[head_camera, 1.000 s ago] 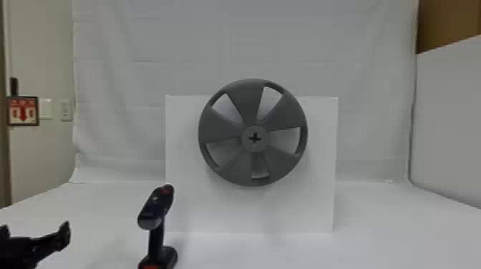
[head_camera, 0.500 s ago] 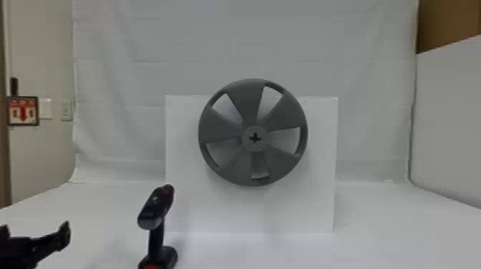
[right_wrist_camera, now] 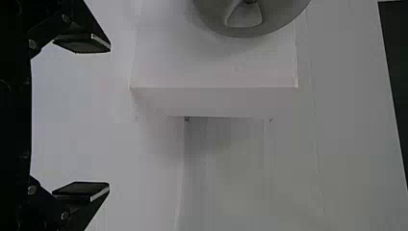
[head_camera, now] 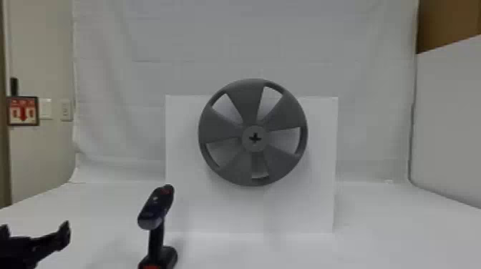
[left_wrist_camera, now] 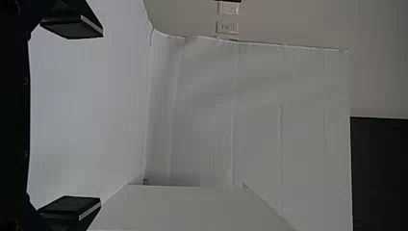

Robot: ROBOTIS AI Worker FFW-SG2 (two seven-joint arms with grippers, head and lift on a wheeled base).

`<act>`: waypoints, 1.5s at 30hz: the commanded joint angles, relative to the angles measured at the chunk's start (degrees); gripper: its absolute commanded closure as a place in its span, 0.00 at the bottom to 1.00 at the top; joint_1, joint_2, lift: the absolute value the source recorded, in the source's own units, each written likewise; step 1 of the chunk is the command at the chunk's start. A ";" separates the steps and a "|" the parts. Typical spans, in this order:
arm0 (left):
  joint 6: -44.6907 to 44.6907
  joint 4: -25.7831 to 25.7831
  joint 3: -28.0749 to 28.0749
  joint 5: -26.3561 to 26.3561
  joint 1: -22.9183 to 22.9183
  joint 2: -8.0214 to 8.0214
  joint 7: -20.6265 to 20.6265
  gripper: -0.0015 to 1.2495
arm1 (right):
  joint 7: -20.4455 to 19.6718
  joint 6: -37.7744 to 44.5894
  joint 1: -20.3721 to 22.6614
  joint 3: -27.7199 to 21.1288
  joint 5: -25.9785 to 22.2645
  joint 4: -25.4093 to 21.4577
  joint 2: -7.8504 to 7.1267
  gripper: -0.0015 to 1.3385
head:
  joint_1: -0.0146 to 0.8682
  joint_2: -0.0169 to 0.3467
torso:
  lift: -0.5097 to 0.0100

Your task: Grasp the drill and bring into the middle of wheel

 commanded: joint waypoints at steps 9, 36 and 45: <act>0.00 0.00 0.07 0.08 0.06 0.00 0.00 0.05 | 0.00 0.00 0.09 -0.05 0.00 0.01 0.00 0.20 | 0.08 0.13 | 0.21; 0.35 -1.58 -0.37 0.16 -0.12 -0.09 0.00 0.05 | 0.00 0.00 0.18 -0.40 -0.35 -0.35 -0.26 0.20 | 0.08 0.13 | 0.21; 0.53 -1.76 -0.45 0.16 -0.20 0.00 -0.09 0.05 | 0.00 0.00 0.18 -0.49 -0.35 -0.35 -0.26 0.20 | 0.08 0.13 | 0.21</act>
